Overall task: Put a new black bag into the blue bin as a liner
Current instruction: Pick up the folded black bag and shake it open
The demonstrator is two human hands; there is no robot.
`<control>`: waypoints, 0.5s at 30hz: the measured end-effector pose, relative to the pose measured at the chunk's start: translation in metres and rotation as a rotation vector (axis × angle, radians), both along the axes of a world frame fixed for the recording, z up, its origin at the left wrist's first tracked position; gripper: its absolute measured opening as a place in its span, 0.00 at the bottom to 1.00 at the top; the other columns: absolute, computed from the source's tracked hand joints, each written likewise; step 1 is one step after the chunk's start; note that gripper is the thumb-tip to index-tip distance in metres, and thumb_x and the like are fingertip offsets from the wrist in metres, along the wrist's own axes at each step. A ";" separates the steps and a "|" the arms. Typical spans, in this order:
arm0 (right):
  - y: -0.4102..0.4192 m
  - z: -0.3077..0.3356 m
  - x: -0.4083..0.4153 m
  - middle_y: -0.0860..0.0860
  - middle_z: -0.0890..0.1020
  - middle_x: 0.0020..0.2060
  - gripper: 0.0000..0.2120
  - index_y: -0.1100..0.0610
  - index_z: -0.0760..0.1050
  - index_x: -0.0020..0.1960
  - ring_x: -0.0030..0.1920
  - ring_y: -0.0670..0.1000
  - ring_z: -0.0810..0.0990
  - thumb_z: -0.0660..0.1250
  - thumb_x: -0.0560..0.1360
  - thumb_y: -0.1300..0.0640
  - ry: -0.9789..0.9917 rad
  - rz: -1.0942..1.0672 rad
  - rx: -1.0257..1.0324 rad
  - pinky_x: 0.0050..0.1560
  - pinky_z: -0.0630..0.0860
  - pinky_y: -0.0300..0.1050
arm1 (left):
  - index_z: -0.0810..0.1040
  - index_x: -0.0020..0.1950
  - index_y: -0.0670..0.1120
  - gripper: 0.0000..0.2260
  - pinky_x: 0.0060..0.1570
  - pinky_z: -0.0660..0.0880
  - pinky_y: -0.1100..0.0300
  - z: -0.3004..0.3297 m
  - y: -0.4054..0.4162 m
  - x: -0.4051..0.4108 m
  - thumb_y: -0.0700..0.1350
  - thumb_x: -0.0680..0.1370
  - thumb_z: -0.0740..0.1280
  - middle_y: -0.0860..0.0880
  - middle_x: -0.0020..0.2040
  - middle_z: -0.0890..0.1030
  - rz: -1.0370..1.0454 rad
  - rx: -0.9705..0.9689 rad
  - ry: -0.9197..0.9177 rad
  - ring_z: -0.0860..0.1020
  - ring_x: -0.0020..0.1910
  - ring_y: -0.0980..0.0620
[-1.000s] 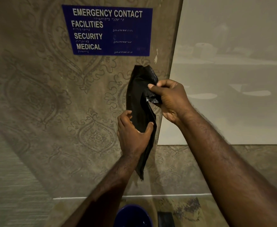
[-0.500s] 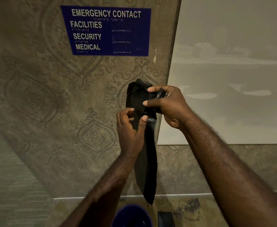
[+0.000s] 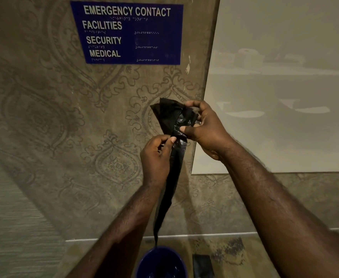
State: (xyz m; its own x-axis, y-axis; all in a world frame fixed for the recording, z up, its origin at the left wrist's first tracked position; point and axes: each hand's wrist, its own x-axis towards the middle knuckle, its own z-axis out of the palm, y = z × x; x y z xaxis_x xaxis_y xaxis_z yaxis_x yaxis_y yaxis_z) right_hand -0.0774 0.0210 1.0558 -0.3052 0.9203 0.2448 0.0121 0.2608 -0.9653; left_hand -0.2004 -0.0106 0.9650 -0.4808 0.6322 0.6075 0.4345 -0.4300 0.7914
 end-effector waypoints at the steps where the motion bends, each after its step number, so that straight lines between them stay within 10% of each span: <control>1: 0.001 -0.002 0.001 0.54 0.77 0.54 0.29 0.52 0.67 0.64 0.54 0.56 0.81 0.67 0.71 0.75 0.022 0.005 -0.011 0.49 0.82 0.51 | 0.81 0.46 0.50 0.02 0.40 0.77 0.65 0.001 0.000 0.000 0.44 0.77 0.69 0.58 0.40 0.81 0.001 -0.002 -0.009 0.80 0.41 0.58; 15: 0.014 -0.063 0.055 0.58 0.84 0.39 0.18 0.57 0.74 0.55 0.37 0.52 0.85 0.76 0.69 0.64 0.264 -0.315 -0.161 0.39 0.82 0.46 | 0.78 0.47 0.50 0.04 0.34 0.71 0.76 -0.012 0.003 -0.055 0.48 0.79 0.66 0.59 0.37 0.78 0.088 -0.147 0.024 0.77 0.35 0.65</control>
State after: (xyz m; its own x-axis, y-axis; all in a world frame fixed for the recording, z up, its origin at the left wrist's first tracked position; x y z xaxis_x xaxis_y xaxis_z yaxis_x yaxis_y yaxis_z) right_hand -0.0222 0.0346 0.9931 0.0503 0.9912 0.1226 -0.1851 0.1298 -0.9741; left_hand -0.2557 -0.0081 0.9530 -0.5244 0.6715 0.5235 0.4850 -0.2697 0.8319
